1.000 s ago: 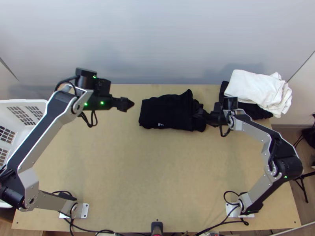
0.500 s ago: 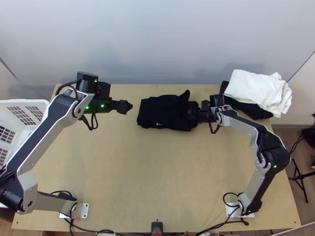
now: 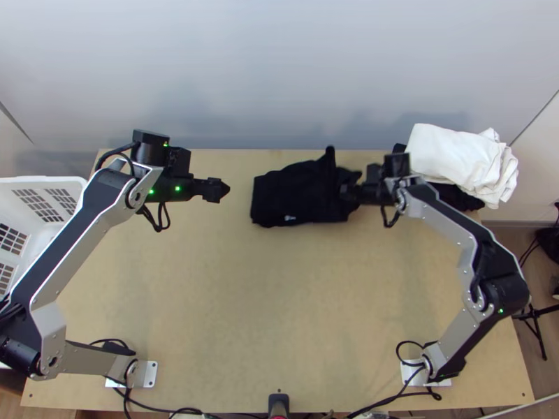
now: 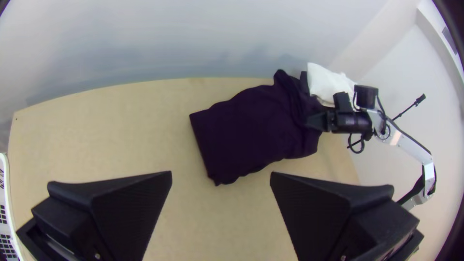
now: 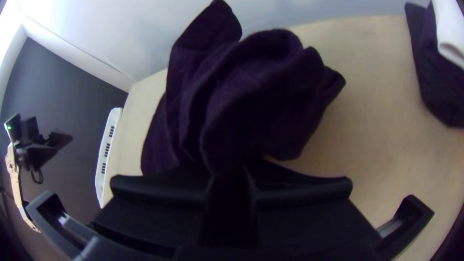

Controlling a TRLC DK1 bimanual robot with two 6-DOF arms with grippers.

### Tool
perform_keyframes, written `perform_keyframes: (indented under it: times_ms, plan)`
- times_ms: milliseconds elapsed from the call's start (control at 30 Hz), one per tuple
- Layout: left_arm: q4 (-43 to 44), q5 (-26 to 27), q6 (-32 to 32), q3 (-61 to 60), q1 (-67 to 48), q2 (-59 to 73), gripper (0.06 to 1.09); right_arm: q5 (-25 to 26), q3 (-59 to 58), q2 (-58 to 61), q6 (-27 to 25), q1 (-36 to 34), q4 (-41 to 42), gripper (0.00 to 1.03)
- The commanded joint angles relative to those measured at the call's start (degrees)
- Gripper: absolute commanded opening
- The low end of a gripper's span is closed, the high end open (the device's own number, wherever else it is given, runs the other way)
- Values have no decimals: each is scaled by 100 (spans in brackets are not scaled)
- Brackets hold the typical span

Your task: Fold the t-shirt

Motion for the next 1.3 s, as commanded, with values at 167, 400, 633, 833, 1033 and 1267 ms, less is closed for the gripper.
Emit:
perform_keyframes:
  times_ms: [167,400,633,833,1033,1267]
  plan:
    - [-33,10,63,-557,123,-386,104,372,2185,-27,-574,-424,-887,3]
    - [-15,72,2,-918,123,-896,104,468,4373,474,-671,-1092,-1801,3]
    - [3,89,19,-1278,185,-1159,104,468,5718,782,-741,-1821,-2469,3]
    - [108,98,-7,-1375,237,-1282,104,284,5480,685,-768,-2612,-2619,3]
    - [161,98,-34,-1366,193,-1256,104,-50,5410,861,-979,-3403,-2592,3]
    - [170,89,-95,-1322,193,-1238,104,-340,5102,931,-1401,-4027,-2592,3]
